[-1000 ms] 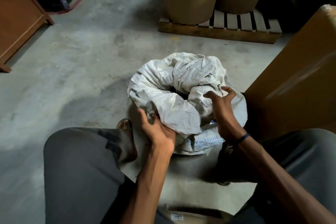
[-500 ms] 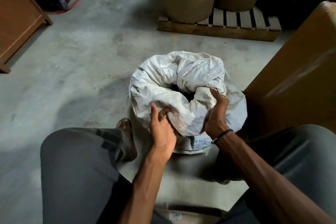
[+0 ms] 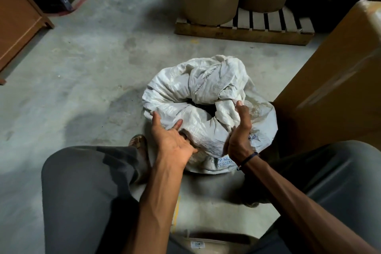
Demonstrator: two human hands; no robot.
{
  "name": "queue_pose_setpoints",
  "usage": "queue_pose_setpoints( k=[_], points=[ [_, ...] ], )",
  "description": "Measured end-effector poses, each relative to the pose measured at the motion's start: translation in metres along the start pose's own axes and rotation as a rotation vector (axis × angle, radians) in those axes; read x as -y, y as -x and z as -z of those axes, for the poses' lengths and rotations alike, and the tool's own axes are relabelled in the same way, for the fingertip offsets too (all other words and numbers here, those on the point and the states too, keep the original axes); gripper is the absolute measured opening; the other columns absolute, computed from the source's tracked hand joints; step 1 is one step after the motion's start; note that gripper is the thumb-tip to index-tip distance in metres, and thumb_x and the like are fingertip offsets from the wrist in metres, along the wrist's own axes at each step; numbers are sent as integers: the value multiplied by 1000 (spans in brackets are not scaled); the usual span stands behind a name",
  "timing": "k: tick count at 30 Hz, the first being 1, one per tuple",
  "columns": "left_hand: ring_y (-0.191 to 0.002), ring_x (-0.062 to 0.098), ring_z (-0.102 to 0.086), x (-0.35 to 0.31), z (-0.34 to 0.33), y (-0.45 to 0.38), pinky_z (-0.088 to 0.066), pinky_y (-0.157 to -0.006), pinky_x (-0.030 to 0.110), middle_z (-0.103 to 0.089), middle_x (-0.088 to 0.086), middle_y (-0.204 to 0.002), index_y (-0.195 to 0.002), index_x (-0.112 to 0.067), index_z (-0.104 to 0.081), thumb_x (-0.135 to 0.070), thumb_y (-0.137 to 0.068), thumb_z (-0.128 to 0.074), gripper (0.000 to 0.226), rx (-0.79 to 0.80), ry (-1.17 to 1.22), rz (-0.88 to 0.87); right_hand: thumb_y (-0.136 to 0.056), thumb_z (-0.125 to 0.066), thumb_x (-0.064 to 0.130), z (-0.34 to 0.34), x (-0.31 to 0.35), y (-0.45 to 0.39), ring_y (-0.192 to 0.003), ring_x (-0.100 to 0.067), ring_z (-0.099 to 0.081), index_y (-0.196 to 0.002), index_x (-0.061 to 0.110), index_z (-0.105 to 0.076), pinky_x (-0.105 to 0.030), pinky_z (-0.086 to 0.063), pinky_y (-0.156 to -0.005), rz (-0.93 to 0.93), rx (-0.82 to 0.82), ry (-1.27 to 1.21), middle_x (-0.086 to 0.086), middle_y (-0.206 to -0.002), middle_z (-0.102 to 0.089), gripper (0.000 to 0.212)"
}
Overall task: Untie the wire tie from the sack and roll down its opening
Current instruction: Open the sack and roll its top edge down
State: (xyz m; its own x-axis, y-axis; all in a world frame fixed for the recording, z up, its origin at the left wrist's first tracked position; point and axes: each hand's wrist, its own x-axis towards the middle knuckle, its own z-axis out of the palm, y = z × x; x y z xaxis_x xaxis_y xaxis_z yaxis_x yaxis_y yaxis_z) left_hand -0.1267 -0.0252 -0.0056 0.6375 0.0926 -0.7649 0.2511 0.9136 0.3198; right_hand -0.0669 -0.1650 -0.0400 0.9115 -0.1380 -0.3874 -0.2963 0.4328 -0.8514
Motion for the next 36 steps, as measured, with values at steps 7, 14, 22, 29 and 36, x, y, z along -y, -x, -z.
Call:
queue_pose_setpoints(
  k=[7,14,22,29,36],
  points=[
    [-136,31,-56,22,25,-37,-30,-123,52,-58,13,-150,-144,-22,-59,-75,-71,-63,91,21,260,-171,-107,-42,46,13,14,-14,-45,-6,-61,-100,12,-63,-14,-45,-42,-204,23,176,7,-48,-63,40],
    [-130,34,-62,46,15,-26,-38,-118,54,-66,18,-139,-138,-15,-64,-72,-92,-47,75,7,238,-331,-72,-57,88,16,32,-24,-124,-29,-54,-146,28,-46,-47,-45,-102,-236,88,448,-8,-149,-55,96],
    [-125,30,-66,87,-5,-13,-47,-111,47,-69,16,-135,-131,-7,-66,-63,-100,-43,68,44,200,-267,-93,-50,75,-10,6,-19,-111,-29,-46,-122,30,-31,-42,-37,-99,-198,-100,377,-8,-130,-46,57],
    [-119,34,-63,63,10,-24,-44,-106,49,-71,17,-127,-121,-17,-68,-74,-94,-35,71,23,127,-126,-79,-69,76,-4,5,-36,-88,-10,-73,-137,13,-61,-31,-61,-81,-227,-10,-14,5,-103,-74,86],
    [-132,45,-46,-3,36,-2,-38,-110,60,-48,26,-138,-112,-11,-63,-61,-87,-58,57,-5,-354,171,-97,-48,64,28,16,-44,-124,-29,-67,-142,13,-63,-42,-51,-112,-205,23,-316,-14,-136,-69,69]
  ],
)
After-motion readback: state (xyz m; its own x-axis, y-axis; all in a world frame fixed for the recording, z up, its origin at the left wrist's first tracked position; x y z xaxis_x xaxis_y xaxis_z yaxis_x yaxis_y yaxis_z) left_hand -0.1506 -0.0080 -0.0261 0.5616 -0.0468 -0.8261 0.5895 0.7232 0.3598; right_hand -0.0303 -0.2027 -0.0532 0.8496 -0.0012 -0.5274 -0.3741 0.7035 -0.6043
